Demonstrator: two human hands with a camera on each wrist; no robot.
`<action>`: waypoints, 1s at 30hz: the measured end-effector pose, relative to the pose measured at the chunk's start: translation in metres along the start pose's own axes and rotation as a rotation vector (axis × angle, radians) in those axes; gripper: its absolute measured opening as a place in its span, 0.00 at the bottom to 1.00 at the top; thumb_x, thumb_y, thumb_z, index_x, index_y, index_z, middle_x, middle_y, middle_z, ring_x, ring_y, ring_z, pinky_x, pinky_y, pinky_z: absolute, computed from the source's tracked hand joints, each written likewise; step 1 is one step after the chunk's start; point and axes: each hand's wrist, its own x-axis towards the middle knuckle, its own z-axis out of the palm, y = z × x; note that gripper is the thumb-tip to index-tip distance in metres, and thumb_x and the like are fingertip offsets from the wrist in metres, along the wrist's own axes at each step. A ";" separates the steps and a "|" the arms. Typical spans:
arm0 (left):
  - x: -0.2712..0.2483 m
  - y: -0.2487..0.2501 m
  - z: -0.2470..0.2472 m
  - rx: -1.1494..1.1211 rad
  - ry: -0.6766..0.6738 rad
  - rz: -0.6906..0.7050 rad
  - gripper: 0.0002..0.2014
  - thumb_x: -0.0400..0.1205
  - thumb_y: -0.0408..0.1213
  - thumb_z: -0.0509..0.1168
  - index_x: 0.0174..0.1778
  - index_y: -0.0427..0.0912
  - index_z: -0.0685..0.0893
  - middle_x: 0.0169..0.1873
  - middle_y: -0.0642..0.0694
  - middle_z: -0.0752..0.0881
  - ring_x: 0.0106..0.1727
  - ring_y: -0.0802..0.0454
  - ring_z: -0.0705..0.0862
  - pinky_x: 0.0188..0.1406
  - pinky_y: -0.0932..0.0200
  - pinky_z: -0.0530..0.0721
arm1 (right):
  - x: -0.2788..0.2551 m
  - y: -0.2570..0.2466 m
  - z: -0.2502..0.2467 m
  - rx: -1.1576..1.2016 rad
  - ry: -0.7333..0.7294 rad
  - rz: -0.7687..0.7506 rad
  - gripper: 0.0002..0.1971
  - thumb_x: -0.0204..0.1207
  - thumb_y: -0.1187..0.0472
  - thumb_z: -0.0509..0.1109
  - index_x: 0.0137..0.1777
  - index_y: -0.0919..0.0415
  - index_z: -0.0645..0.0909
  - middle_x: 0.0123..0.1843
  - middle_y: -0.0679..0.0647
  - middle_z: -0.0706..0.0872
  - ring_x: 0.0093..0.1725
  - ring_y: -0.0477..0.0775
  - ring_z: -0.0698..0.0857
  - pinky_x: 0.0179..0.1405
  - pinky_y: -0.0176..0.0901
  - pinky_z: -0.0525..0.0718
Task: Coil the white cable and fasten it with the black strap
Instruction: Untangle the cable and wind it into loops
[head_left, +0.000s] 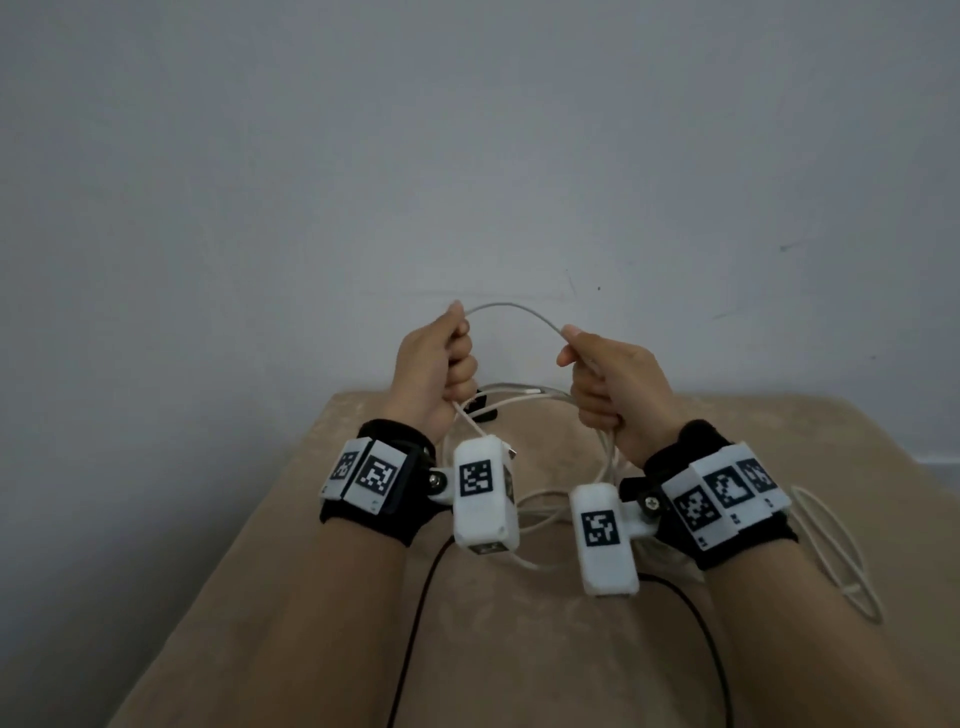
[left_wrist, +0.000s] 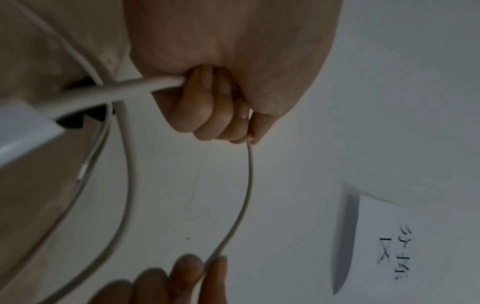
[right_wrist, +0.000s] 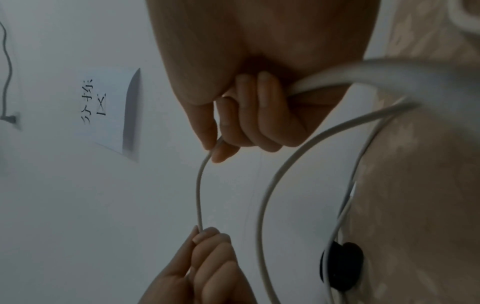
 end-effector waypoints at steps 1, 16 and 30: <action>-0.001 0.002 0.002 -0.044 0.016 0.004 0.17 0.88 0.42 0.56 0.32 0.45 0.69 0.15 0.55 0.63 0.12 0.62 0.56 0.09 0.71 0.52 | -0.001 0.000 0.002 -0.014 -0.024 0.004 0.16 0.81 0.52 0.66 0.34 0.60 0.78 0.19 0.48 0.62 0.16 0.44 0.56 0.17 0.32 0.51; -0.008 0.013 0.007 -0.358 0.125 0.074 0.18 0.89 0.39 0.49 0.32 0.45 0.68 0.16 0.55 0.68 0.12 0.60 0.59 0.09 0.68 0.56 | -0.012 -0.005 0.013 -0.060 -0.254 0.087 0.05 0.76 0.64 0.71 0.50 0.64 0.83 0.46 0.58 0.91 0.25 0.47 0.82 0.13 0.29 0.63; -0.013 0.018 -0.001 0.087 -0.157 -0.056 0.18 0.85 0.47 0.55 0.33 0.40 0.75 0.16 0.53 0.64 0.14 0.57 0.60 0.16 0.68 0.67 | -0.006 -0.003 0.001 0.041 -0.123 -0.047 0.07 0.79 0.68 0.66 0.51 0.66 0.86 0.33 0.52 0.86 0.26 0.40 0.77 0.13 0.28 0.62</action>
